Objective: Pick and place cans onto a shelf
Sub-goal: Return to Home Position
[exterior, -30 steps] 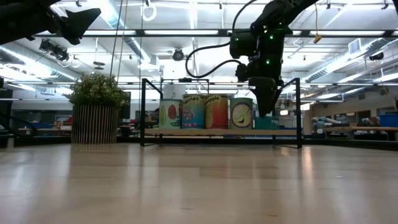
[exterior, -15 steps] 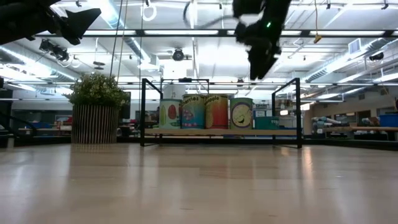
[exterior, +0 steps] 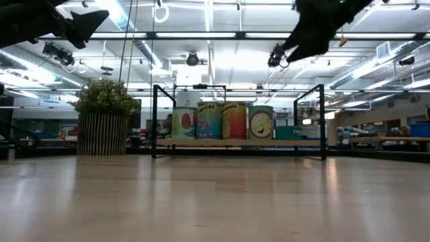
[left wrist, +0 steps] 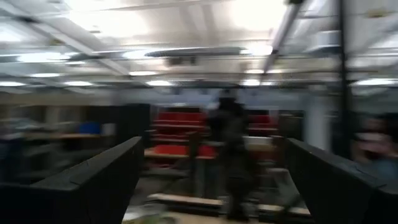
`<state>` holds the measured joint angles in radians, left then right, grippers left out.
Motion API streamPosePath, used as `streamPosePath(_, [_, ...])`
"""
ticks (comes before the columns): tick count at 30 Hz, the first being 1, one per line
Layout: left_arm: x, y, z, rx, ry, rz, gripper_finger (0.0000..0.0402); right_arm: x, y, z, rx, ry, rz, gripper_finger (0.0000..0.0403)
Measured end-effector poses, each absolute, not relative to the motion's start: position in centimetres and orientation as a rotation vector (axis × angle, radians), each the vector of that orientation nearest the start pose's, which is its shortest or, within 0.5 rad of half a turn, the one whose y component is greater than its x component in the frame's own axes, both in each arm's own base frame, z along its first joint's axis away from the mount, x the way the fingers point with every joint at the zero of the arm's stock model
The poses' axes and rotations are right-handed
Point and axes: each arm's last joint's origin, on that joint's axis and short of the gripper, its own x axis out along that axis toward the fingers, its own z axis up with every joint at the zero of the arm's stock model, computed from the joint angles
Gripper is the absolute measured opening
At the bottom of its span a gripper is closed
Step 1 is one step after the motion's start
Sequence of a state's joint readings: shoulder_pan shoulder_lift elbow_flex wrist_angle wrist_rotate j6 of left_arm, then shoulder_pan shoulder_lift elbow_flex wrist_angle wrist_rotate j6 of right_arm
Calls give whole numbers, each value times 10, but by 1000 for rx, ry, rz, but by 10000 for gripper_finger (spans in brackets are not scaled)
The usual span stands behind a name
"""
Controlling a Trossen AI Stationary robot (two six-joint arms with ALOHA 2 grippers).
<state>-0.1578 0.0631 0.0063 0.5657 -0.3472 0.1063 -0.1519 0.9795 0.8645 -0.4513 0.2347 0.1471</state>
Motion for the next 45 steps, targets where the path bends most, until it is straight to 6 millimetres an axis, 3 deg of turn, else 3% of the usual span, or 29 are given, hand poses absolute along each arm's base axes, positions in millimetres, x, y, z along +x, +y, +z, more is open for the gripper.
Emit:
streamPosePath(9, [85, 11, 214, -81, -511, 463, 392, 171, -26, 292, 9, 84, -209, 350])
streamPosePath(20, [87, 29, 200, -173, -408, 654, 392, 137, -20, 260, 40, 20, -185, 350])
streamPosePath(28, [88, 25, 196, -141, -363, 494, 392, 117, -16, 230, 108, -36, -179, 350])
streamPosePath(37, [91, 16, 194, 20, -296, 408, 392, 109, -18, 200, 107, -65, -290, 350])
streamPosePath(45, [90, 10, 198, 29, -331, 354, 392, 105, -17, 180, 102, -124, -260, 350])
